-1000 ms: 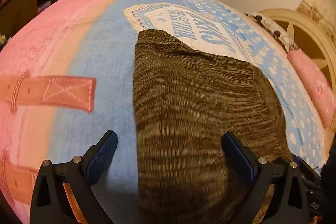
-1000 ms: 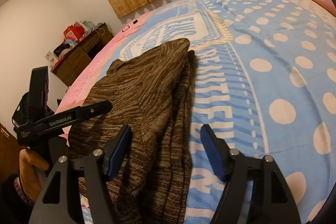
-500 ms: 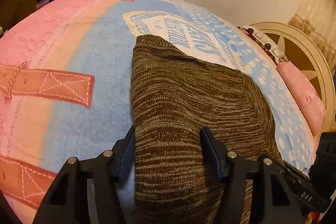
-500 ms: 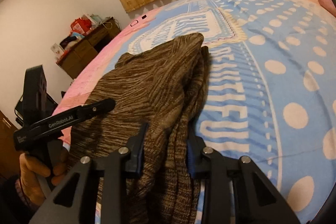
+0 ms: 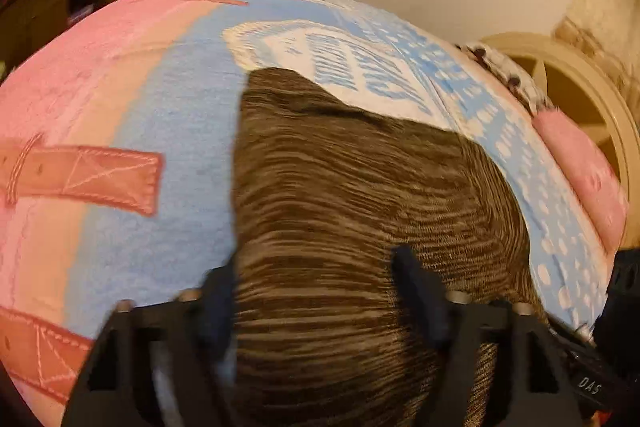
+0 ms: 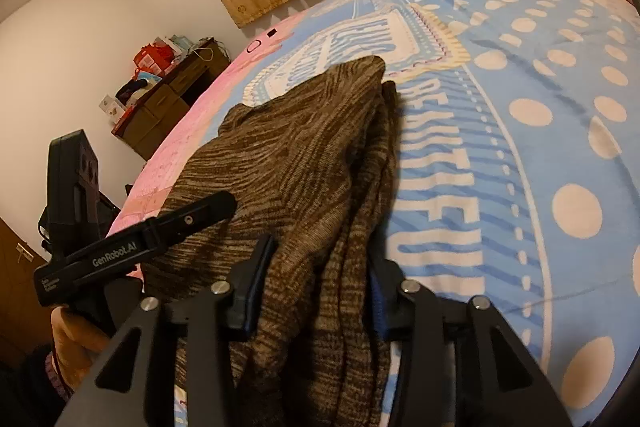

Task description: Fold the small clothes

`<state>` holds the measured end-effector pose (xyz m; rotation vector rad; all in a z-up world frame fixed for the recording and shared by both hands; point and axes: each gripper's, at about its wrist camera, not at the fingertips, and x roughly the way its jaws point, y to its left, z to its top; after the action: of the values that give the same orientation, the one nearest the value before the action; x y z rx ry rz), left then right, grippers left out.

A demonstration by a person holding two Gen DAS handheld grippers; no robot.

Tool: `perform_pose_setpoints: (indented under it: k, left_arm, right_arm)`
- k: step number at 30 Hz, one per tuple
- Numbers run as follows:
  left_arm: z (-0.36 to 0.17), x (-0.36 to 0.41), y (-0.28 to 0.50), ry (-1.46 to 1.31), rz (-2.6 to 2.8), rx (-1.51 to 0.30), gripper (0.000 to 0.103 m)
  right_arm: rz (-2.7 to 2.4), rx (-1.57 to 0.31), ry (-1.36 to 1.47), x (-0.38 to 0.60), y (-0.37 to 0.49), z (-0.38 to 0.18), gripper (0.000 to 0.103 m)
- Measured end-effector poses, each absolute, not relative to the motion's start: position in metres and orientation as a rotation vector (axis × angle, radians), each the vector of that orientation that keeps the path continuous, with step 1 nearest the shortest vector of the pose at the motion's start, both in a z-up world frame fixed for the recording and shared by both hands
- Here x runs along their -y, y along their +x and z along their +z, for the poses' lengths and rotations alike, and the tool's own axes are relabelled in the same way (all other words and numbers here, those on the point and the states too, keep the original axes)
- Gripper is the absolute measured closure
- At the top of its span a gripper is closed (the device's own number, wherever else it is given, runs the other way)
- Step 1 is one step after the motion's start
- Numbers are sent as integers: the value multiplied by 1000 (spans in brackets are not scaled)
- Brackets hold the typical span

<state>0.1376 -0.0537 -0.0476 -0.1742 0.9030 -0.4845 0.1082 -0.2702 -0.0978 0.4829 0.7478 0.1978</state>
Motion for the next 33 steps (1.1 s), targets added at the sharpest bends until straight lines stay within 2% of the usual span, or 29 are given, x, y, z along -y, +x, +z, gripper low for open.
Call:
perform_pose_setpoints:
  k: [2,4,8,12,21,33]
  left_arm:
    - [-47,46,137,-219,-507,-905,64]
    - [-44,48,135,-211,-514,-903,68]
    - [-34,53,128,-184,-495,-881,76]
    - [-18,58,110,-89,-482,-853,76]
    - [-4,25,69,-112,-465,-895,76]
    - [18,-26,22,-131,-432,-863,76]
  right_arm:
    - [189,-749,478,268,109,-97,56]
    - [165,-750,456,265,109,-97,66]
    - [118,-736,413,256,104,-91,72]
    - [72,-695,319,239,94,-74,76]
    - [124,-638,381,217,51,-40,77]
    - [196,-585,292,159,12,-5,77]
